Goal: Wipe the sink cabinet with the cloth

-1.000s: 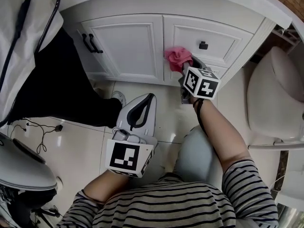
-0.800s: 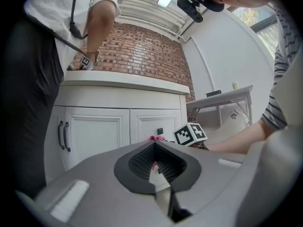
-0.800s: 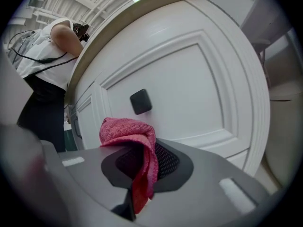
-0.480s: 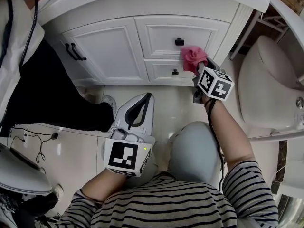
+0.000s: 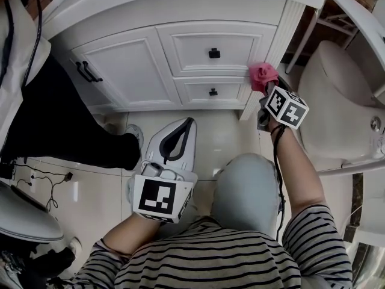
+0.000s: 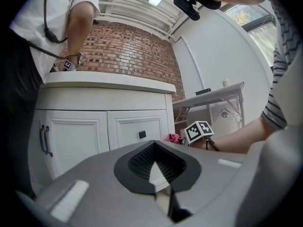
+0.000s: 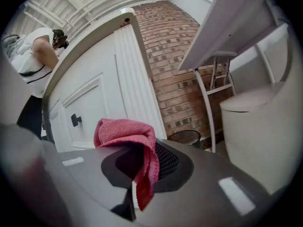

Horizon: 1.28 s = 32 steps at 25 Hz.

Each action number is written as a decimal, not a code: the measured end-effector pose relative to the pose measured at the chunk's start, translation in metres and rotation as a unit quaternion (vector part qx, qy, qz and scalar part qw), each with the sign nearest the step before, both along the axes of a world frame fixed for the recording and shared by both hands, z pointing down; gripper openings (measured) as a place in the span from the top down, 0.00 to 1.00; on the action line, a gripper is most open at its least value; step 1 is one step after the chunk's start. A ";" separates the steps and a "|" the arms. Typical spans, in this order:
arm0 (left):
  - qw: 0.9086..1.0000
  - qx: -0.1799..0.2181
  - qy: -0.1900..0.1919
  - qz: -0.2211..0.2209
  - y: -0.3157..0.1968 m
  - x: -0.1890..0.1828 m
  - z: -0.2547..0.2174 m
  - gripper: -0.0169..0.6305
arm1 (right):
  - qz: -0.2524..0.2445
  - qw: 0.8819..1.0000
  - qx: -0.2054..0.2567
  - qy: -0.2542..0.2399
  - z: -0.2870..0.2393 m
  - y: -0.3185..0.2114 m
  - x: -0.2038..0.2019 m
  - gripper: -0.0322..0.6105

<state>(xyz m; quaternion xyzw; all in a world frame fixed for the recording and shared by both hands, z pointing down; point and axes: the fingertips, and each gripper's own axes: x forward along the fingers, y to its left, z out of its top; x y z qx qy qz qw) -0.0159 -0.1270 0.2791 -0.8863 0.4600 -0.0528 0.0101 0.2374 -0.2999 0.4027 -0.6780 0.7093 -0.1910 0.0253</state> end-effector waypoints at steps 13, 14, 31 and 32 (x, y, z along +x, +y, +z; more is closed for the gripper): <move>1.000 0.009 0.022 -0.017 0.006 -0.028 -0.008 0.97 | -0.124 0.992 0.016 -0.007 -0.014 0.019 -0.120 0.88; 1.000 0.009 0.021 -0.020 0.006 -0.032 -0.007 0.97 | -0.145 0.989 0.012 -0.005 -0.007 0.016 -0.140 0.88; 0.998 -0.031 0.004 -0.058 -0.026 -0.077 0.026 0.97 | -0.262 0.964 -0.030 0.036 0.073 -0.032 -0.274 0.88; 0.998 -0.031 0.003 -0.054 -0.026 -0.073 0.027 0.97 | -0.260 0.964 -0.029 0.038 0.072 -0.031 -0.269 0.88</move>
